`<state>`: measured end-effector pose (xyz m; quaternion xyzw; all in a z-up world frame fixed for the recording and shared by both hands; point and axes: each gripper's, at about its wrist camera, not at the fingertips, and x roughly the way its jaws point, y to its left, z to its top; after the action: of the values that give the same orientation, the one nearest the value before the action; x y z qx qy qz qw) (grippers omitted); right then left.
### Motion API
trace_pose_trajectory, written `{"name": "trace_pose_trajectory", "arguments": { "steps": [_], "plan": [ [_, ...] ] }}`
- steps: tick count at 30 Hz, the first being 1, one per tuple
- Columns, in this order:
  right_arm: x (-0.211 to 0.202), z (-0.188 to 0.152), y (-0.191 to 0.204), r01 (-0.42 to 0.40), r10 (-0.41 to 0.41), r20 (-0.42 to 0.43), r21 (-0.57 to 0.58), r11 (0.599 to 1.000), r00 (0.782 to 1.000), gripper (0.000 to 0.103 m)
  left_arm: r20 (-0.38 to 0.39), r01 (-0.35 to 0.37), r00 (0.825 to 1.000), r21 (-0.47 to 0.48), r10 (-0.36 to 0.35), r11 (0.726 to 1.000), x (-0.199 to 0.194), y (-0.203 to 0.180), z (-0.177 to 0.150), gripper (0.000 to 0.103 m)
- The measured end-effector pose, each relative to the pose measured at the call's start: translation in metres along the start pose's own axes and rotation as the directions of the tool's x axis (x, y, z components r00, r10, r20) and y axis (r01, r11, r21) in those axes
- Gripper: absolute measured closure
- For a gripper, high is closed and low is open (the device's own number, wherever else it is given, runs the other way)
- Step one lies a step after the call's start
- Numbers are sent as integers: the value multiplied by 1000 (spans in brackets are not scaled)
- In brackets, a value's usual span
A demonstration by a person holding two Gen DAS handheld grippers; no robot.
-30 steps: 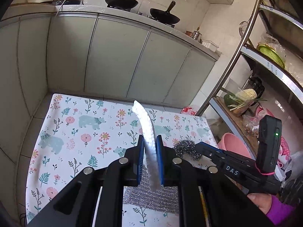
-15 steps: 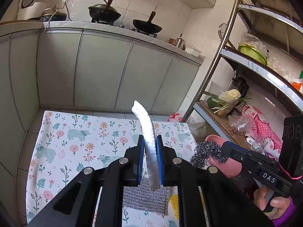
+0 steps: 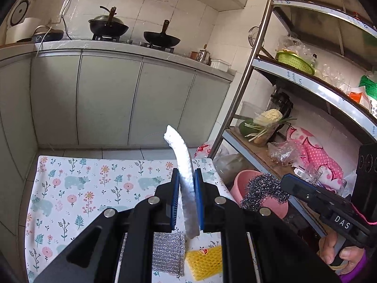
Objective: Collect trash
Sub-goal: 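Carry the foam strip and steel wool ball over the pink bucket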
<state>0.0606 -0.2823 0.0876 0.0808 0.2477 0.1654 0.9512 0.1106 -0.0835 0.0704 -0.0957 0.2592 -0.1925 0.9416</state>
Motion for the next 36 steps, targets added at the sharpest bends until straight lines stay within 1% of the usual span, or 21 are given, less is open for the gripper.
{"name": "trace_pose_trajectory", "arguments": {
  "steps": [4,9,13,17,23,29,36],
  "plan": [
    [-7,4,-10,16,-17,25,4,1000,1000,97,7,16,1000,23,-16,1000,5,-14,4,91],
    [-19,9,-28,52,-53,60,20,998,997,97,-4,38,999,54,-38,998,17,-32,8,91],
    [-24,9,-50,91,-94,71,46,995,993,97,-11,61,998,75,-60,995,28,-48,9,91],
    [-27,7,-72,130,-136,77,75,989,988,97,-37,84,996,92,-81,992,42,-64,7,91],
    [-33,5,-104,196,-206,83,118,973,975,97,-60,123,992,135,-115,983,62,-92,5,91],
    [-37,5,-133,252,-266,86,151,956,960,97,-59,172,985,166,-164,971,81,-122,7,91],
    [-35,-3,-161,306,-322,62,182,934,945,97,-85,220,975,211,-206,953,106,-156,2,91]
  ]
}}
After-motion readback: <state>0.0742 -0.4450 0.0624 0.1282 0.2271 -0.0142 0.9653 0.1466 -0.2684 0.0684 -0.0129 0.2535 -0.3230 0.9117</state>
